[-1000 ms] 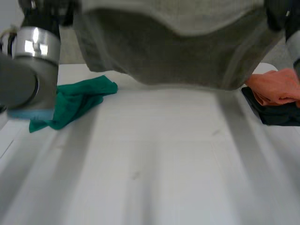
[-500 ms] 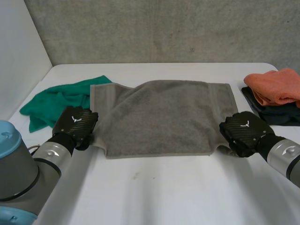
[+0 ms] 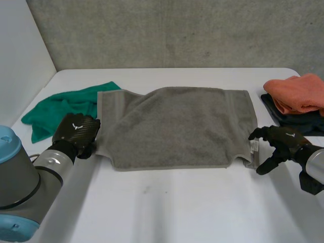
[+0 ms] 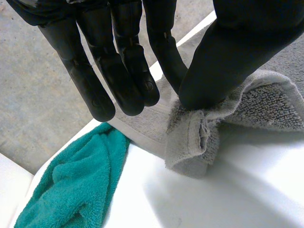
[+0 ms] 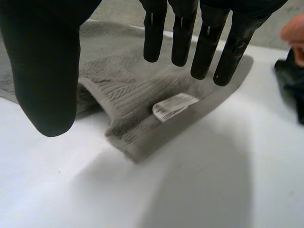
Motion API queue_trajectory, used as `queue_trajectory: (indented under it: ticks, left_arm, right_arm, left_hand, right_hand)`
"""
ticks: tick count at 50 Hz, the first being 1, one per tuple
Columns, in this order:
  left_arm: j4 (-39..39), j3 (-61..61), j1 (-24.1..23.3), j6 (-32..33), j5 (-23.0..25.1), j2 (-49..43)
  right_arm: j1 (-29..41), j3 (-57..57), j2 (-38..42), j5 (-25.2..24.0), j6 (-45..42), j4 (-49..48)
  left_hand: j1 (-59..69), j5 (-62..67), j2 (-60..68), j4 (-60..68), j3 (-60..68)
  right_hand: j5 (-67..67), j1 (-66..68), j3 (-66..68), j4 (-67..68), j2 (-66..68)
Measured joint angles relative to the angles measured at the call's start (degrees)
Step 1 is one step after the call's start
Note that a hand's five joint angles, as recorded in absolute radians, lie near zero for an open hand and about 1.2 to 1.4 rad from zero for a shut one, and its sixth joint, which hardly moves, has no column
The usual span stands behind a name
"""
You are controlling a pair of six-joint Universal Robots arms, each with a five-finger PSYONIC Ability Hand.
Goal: Fold the laundry.
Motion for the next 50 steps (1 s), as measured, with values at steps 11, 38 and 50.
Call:
queue_trajectory:
  ticks: [11,38,50]
  left_arm:
    - [-0.01,-0.05,0.04,-0.03,0.07,0.00]
    - [-0.68,-0.28,0.03,0.04,0.12,-4.50]
    - [-4.48,-0.85,-0.70,0.44,0.08,-4.93]
  right_arm:
    - [4.78,-3.97,6.96,1.35,5.00,-3.66]
    - [10.46,-7.63,5.37,9.64,-3.84,-9.33]
    - [9.96,-6.24,4.24,8.91,-9.31,-9.06]
  left_hand:
    - [0.00,0.00,0.00,0.00,0.00]
    - [-27.76,-27.18,-29.77,-29.69,-28.79]
    - [-39.43,-42.72,-44.17,-45.01,-43.70]
  right_hand:
    - [0.06,0.00,0.02,0.10,0.00]
    - [43.63,35.89,43.77,45.29,42.50]
    - [43.64,35.89,44.32,45.47,42.51]
